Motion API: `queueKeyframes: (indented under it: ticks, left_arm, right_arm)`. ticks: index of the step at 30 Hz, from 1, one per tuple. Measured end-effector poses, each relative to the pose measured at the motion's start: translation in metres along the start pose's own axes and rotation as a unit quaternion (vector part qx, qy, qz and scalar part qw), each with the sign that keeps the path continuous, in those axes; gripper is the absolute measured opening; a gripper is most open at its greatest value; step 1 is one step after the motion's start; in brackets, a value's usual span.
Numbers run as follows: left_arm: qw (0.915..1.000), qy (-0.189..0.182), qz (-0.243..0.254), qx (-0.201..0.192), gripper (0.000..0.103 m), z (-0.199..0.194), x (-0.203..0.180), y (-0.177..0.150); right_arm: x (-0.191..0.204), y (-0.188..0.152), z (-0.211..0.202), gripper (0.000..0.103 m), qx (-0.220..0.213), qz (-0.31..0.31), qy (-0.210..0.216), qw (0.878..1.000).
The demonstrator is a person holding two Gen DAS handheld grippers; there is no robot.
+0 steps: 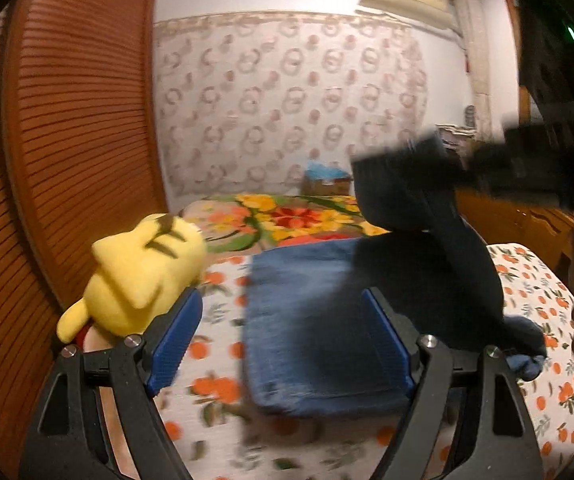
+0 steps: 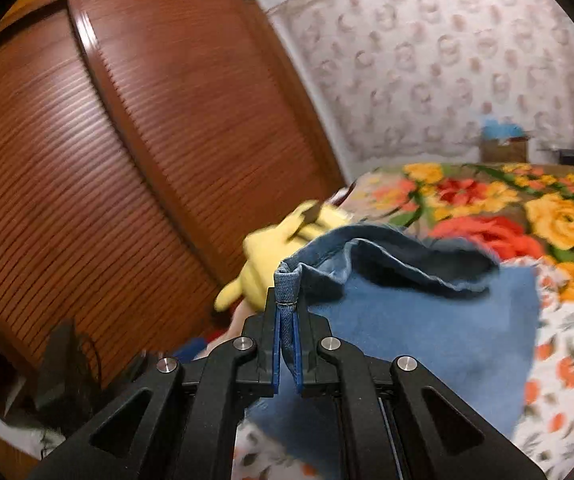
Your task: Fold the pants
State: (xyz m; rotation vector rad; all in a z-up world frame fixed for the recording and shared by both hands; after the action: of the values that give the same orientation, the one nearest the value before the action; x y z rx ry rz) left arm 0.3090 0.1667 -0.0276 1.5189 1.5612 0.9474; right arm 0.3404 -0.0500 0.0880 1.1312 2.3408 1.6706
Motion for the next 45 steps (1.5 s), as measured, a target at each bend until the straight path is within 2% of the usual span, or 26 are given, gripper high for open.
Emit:
queueKeyframes:
  ticks: [4,11,14,16,19,24,30,35,39,45]
  left_arm:
    - [0.9999,0.013,-0.010,0.004,0.082,0.000,0.020,-0.009]
    - [0.9993,0.001,-0.033,0.014,0.082,0.011,0.034,-0.009]
    - [0.9994,-0.004,-0.029,0.017,0.082,0.017,0.032,-0.003]
    - [0.9993,-0.013,-0.029,0.019,0.082,0.021,0.029,0.002]
    - [0.9993,-0.023,-0.022,0.019,0.082,0.025,0.021,0.010]
    - [0.9978,-0.057,-0.012,0.030,0.082,0.038,0.000,0.023]
    - [0.9936,-0.096,0.005,0.059,0.082,0.068,-0.034,0.033]
    - [0.9838,-0.150,0.012,0.097,0.082,0.092,-0.064,0.037]
    - [0.9769,-0.172,0.039,0.121,0.082,0.105,-0.090,0.041]
    - [0.9663,-0.180,0.086,0.163,0.066,0.125,-0.121,0.040]
  right_arm:
    - [-0.002,-0.028,0.023,0.005,0.037,0.003,-0.001,0.999]
    - [-0.003,-0.042,0.042,0.005,0.079,-0.013,-0.016,0.997]
    - [0.000,-0.042,0.042,0.014,0.085,-0.018,-0.022,0.996]
    - [-0.001,-0.029,0.036,0.020,0.087,-0.021,-0.033,0.995]
    - [-0.003,-0.030,0.028,0.025,0.093,-0.035,-0.040,0.994]
    - [-0.010,-0.036,0.004,0.028,0.087,-0.050,-0.065,0.993]
    - [-0.033,-0.041,0.005,0.028,0.089,-0.038,-0.103,0.990]
    - [-0.034,-0.045,0.018,0.028,0.100,-0.041,-0.118,0.987]
    - [-0.038,-0.048,0.022,0.028,0.106,-0.032,-0.125,0.986]
    - [-0.028,-0.043,0.029,0.028,0.106,-0.028,-0.128,0.986]
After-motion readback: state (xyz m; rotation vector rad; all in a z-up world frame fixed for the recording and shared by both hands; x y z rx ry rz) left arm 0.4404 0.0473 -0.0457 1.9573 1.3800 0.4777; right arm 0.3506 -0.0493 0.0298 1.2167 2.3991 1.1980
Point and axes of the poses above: each gripper's, at about its wrist camera, not at the fingertips, and z roughly the way its jaws point, x to its left, y to its top, the point moved 5 cm from there along z, roughly the way its jaws point, and after that the axes turned 1 degree about -z, right-handed, at the moved point
